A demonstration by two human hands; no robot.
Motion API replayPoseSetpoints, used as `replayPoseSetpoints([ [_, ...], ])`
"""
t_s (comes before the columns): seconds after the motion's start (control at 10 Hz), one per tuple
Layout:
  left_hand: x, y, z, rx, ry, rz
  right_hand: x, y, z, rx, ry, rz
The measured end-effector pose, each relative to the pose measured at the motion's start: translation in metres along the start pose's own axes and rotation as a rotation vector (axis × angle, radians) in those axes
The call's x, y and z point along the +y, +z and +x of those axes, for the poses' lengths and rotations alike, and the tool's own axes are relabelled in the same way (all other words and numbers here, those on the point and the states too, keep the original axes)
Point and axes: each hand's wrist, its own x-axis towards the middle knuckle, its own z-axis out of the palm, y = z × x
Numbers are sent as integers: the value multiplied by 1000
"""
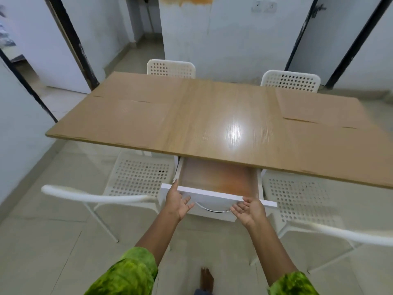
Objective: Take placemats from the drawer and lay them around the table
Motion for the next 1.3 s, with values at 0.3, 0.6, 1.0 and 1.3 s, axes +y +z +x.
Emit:
replayPoseSetpoints([
  [0.3,27,46,50,28,38,-25,-47,31,39,-18,11,-44],
  [0.6,54,63,84,62,46,-63,-64,62,57,-77,-17,109],
  [1.0,74,68,111,49,-18,-152,-75,80,81,-73,-13,279],
  [1.3,83,66,102,32,-60,344,-67,85,69,5,-29,-24],
])
